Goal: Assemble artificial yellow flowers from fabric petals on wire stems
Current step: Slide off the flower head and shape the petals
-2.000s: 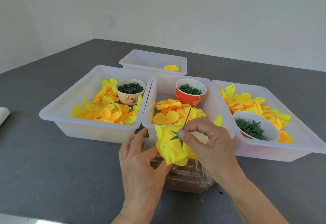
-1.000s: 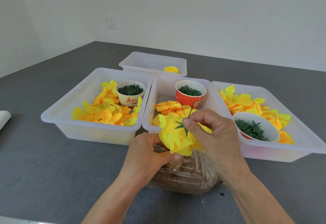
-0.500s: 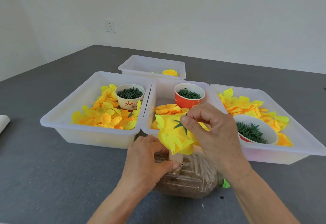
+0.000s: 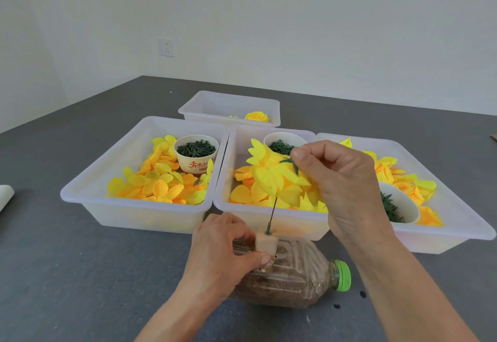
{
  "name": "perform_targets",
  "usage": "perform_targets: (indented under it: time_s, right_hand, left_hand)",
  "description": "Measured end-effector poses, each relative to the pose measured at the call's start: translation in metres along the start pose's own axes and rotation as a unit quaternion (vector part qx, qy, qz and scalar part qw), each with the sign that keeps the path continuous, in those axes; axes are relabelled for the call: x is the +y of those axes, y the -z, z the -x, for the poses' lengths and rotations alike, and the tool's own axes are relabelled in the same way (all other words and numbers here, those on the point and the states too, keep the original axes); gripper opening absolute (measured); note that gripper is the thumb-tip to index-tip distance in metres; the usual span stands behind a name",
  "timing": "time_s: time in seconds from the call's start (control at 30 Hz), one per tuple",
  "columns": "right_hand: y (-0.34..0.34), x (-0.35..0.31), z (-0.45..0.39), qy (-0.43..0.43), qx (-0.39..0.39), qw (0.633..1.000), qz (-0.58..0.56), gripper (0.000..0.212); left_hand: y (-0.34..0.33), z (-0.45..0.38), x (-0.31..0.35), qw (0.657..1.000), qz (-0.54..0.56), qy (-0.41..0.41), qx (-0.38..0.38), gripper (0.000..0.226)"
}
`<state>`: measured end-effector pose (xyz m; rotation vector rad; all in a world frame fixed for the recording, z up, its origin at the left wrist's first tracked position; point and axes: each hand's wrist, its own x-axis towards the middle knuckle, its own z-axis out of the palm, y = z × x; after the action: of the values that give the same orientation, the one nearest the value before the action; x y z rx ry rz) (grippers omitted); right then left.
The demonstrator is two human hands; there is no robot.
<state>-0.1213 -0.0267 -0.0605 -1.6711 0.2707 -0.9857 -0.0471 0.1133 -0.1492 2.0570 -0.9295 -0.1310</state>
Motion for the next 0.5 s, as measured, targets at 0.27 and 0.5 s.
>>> perform_targets:
  time_s: [0.27, 0.5]
  right_hand:
    - [0.0001, 0.0023, -0.0045, -0.114, 0.04, 0.988, -0.096, 0.027]
    - [0.0008, 0.0051, -0.0028, -0.083, 0.027, 0.993, -0.076, 0.024]
  left_hand:
    - [0.0007, 0.0003, 0.0014, 1.0, 0.009, 0.004, -0.005, 0.025]
    - [0.0003, 0.0002, -0.0003, 1.0, 0.003, -0.001, -0.001, 0.022]
